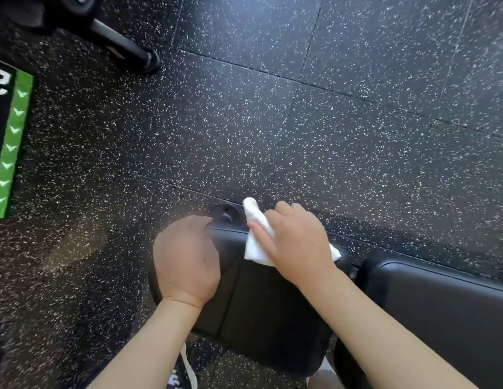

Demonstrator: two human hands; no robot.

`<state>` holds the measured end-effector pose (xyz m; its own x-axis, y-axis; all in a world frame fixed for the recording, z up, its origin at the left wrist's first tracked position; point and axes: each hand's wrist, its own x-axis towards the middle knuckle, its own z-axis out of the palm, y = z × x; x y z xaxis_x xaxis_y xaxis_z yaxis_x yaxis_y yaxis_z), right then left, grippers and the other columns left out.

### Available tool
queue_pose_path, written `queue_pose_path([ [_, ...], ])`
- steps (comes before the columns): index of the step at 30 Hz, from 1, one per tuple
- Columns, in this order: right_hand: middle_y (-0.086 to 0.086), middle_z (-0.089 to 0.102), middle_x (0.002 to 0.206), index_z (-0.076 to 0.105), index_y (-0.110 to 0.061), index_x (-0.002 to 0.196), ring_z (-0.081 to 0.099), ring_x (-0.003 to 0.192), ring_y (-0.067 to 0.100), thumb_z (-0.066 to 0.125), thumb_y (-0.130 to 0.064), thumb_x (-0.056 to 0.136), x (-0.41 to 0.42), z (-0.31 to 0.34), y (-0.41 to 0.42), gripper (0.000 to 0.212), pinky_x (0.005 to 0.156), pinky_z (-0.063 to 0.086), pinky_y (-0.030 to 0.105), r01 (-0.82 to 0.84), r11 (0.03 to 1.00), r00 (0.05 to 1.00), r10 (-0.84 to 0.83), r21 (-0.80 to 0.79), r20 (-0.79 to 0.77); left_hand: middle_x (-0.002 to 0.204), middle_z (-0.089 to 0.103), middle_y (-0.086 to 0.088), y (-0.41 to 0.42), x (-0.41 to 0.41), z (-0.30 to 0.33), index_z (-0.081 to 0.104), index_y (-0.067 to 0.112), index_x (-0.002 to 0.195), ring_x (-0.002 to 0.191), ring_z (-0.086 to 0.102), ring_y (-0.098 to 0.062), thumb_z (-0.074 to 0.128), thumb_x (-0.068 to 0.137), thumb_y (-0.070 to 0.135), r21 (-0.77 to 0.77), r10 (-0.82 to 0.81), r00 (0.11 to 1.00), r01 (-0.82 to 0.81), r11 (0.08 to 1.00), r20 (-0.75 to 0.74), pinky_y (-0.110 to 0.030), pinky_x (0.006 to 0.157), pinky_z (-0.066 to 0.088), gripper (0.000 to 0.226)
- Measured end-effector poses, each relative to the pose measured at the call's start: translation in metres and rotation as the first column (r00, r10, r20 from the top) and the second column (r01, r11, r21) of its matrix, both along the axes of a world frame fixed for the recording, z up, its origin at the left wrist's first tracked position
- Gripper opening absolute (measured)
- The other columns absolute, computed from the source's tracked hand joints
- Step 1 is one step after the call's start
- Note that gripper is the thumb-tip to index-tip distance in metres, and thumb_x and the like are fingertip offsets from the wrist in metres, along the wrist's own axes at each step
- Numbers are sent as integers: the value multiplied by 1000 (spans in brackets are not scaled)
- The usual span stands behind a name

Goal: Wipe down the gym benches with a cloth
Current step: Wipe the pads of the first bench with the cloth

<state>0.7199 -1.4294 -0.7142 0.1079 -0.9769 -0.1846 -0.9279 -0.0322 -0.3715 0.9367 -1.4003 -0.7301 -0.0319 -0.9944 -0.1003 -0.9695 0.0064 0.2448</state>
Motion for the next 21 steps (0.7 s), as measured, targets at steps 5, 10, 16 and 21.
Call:
queue_pose_path([
  [5, -9, 47, 89, 66, -34, 127, 36, 83, 16, -14, -56, 102, -76, 1, 29, 87, 72, 29, 30, -7, 957, 979, 66, 290, -195, 132, 60, 2, -1, 0, 0, 63, 22, 130, 119, 56, -30, 46, 90, 29, 4, -4, 1000, 4, 1000, -5, -49, 106, 40, 44],
  [10, 2, 53, 74, 66, -18, 75, 53, 71, 29, 46, -49, 105, -8, -2, -2, 47, 62, 34, 40, -8, 998, 999, 10, 57, -45, 131, 60, 1, -2, 0, 1, 63, 20, 130, 118, 57, -30, 44, 91, 30, 32, -18, 1000, 18, 999, 6, -49, 104, 40, 45],
  [16, 3, 58, 76, 66, -17, 75, 56, 72, 28, 53, -48, 102, 49, -6, -25, 43, 62, 39, 40, -71, 995, 995, 65, 73, 80, 131, 62, -1, -2, 4, -1, 64, 19, 130, 114, 58, -32, 36, 96, 35, 63, -28, 999, 27, 998, 17, -51, 97, 44, 47],
  [21, 0, 50, 69, 64, -18, 73, 50, 65, 28, 56, -44, 101, -36, -8, 4, 40, 55, 43, 41, 5, 998, 999, -7, 68, 32, 131, 60, 0, -1, 1, -1, 62, 20, 130, 115, 55, -31, 44, 88, 30, 33, -7, 1000, 6, 999, 23, -50, 102, 39, 47],
])
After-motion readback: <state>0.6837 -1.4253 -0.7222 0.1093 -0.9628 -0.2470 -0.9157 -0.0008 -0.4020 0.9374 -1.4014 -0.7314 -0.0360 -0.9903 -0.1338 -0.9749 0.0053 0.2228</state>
